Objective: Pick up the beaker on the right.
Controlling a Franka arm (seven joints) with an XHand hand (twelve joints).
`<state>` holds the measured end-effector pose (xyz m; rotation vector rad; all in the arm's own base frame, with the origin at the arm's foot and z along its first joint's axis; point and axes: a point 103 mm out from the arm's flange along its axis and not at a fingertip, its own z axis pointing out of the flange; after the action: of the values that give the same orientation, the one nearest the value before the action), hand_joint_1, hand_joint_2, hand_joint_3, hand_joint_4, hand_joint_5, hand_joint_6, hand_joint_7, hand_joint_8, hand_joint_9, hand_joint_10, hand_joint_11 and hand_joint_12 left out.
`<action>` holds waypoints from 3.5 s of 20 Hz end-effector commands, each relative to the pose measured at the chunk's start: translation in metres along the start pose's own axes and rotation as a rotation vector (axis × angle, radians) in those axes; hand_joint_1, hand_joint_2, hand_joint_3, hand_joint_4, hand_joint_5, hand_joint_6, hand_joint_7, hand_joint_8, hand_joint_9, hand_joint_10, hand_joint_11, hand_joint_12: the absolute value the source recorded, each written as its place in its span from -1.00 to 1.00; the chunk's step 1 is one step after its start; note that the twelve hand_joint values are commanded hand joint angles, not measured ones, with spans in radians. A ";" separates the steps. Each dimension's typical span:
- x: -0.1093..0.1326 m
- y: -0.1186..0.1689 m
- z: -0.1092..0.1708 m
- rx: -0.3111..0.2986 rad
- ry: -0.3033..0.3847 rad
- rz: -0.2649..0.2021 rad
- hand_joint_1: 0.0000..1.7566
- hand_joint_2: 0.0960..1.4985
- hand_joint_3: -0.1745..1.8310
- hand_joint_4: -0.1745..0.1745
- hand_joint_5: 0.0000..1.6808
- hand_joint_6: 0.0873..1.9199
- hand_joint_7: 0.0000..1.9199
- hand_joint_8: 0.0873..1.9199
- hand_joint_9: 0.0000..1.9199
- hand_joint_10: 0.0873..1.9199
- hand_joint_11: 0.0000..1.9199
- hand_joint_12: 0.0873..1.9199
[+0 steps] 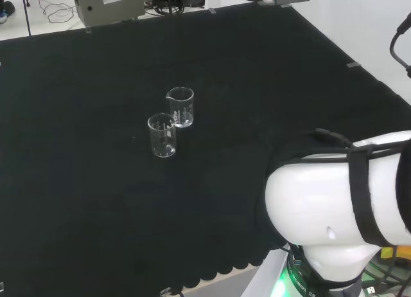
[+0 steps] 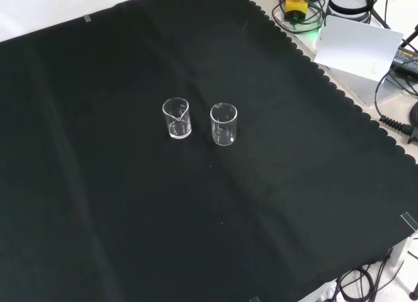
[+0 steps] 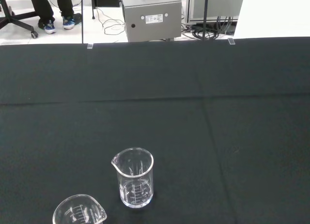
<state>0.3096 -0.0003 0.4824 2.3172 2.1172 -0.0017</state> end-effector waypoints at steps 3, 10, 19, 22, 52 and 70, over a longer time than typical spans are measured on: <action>-0.005 0.005 0.009 0.011 0.005 0.020 -1.00 0.58 -0.44 0.06 -0.75 -1.00 -1.00 -0.69 -0.93 -0.48 -1.00 0.14; -0.023 0.016 0.042 0.051 0.035 0.070 -1.00 0.59 -0.46 0.06 -0.73 -1.00 -0.99 -0.68 -0.92 -0.48 -1.00 0.15; -0.029 0.064 0.087 0.038 0.213 0.041 -0.69 0.48 -0.54 0.02 -0.65 -1.00 -0.92 -0.63 -0.83 -0.45 -1.00 0.29; -0.032 0.089 0.108 0.054 0.223 0.018 -0.60 0.43 -0.55 0.01 -0.63 -1.00 -0.91 -0.62 -0.81 -0.44 -1.00 0.31; -0.036 0.211 0.317 0.287 0.364 -0.238 -0.16 -0.19 -0.32 0.03 -0.65 -1.00 -0.90 -0.54 -0.75 -0.44 -1.00 0.32; -0.038 0.197 0.376 0.314 0.538 -0.444 -0.06 -0.34 -0.27 0.02 -0.59 -1.00 -0.78 -0.49 -0.63 -0.44 -1.00 0.40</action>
<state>0.5077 -0.0591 0.1168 2.1530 3.0025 0.2583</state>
